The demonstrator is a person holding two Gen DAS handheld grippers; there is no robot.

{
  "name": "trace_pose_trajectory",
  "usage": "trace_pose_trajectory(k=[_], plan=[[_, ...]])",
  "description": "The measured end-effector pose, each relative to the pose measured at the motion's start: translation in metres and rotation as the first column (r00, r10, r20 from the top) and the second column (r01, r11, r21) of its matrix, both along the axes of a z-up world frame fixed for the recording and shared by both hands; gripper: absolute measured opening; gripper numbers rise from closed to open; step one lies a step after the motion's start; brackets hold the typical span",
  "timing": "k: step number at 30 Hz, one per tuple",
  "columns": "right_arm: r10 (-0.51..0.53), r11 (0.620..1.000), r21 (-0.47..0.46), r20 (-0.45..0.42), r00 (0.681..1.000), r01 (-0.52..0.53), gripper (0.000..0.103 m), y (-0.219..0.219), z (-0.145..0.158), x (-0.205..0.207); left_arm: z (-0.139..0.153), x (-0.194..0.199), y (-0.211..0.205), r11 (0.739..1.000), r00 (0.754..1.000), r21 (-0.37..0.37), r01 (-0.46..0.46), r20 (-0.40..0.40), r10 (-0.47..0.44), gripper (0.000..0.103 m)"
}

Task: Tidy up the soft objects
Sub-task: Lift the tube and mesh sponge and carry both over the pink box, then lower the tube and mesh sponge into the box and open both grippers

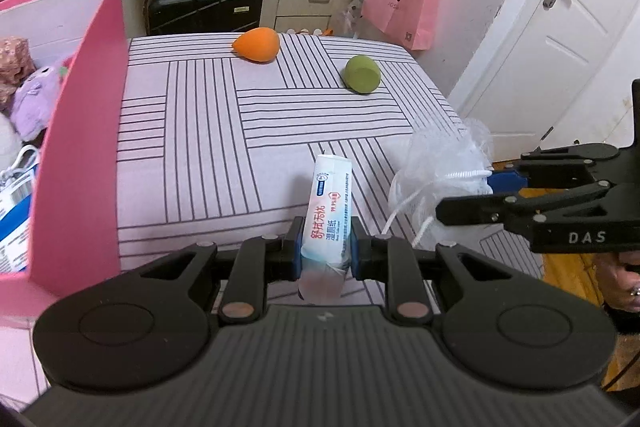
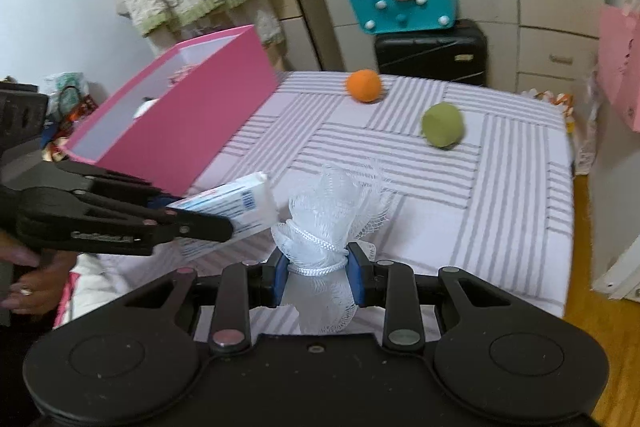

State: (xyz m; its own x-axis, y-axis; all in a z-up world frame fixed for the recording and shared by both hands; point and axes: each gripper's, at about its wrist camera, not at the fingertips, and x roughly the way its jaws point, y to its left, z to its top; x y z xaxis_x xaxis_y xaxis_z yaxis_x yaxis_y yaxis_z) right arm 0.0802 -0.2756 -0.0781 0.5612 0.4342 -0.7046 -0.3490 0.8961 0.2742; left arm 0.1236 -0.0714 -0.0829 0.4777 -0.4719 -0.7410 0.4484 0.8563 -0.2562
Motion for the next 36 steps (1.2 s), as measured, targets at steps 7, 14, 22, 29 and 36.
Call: trace_pose_trajectory(k=[7, 14, 22, 29, 36], plan=[[0.080, 0.995, -0.053, -0.029, 0.996, -0.082, 0.036, 0.026, 0.014, -0.006, 0.012, -0.018, 0.010, 0.999, 0.999, 0.040, 0.018, 0.033, -0.019, 0.021], [0.162, 0.984, -0.074, -0.025, 0.986, -0.163, 0.036, 0.049, 0.043, -0.016, 0.038, -0.038, 0.032, 0.998, 0.996, 0.015, 0.059, 0.065, -0.060, 0.021], [0.238, 0.971, -0.032, 0.022, 0.971, -0.237, 0.036, 0.081, 0.076, -0.020, 0.069, -0.051, 0.080, 0.999, 0.992, -0.018, 0.036, 0.121, -0.034, 0.021], [0.328, 0.944, -0.043, 0.040, 0.944, -0.326, 0.036, 0.123, 0.105, -0.007, 0.088, -0.051, 0.127, 0.999, 0.985, -0.025, -0.027, 0.170, 0.030, 0.021], [0.381, 0.925, -0.029, 0.098, 0.919, -0.380, 0.036, 0.164, 0.118, 0.010, 0.095, -0.036, 0.153, 0.998, 0.978, -0.014, -0.061, 0.200, 0.062, 0.021]])
